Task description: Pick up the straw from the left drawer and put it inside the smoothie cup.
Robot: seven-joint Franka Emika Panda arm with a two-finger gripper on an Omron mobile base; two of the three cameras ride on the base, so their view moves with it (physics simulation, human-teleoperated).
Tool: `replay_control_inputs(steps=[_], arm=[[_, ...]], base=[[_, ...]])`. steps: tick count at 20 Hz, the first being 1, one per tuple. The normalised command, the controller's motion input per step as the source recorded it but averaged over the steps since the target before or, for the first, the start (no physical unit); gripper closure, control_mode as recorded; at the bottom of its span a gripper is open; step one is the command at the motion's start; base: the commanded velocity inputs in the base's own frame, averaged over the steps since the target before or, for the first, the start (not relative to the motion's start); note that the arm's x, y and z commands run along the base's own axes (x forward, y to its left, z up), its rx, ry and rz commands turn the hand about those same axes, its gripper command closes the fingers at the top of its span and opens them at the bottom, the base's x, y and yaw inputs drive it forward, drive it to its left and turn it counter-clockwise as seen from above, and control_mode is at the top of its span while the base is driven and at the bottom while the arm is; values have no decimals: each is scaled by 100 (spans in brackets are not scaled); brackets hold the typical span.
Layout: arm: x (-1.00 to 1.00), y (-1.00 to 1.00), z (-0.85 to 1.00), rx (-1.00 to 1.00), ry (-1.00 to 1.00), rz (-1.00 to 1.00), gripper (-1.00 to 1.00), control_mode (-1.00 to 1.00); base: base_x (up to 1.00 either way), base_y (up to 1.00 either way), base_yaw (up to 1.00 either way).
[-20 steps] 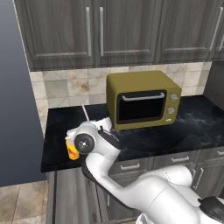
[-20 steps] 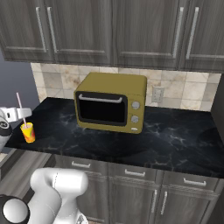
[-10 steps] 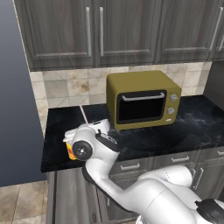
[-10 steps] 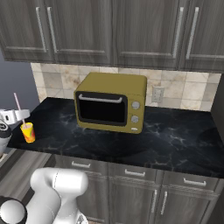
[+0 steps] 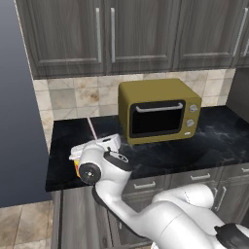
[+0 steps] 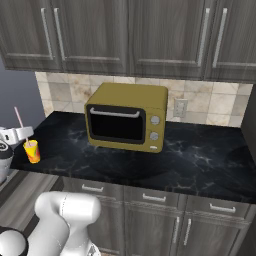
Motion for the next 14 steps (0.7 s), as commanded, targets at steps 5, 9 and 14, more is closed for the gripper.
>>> replay_control_inputs(steps=[5, 9, 14], arm=[[0, 0, -13, 0, 0, 0, 100, -100], [0, 0, -12, 0, 0, 0, 100, -100], [2, 0, -7, 1, 0, 0, 100, -100]], base=[[0, 0, 0], [0, 0, 0], [0, 0, 0]])
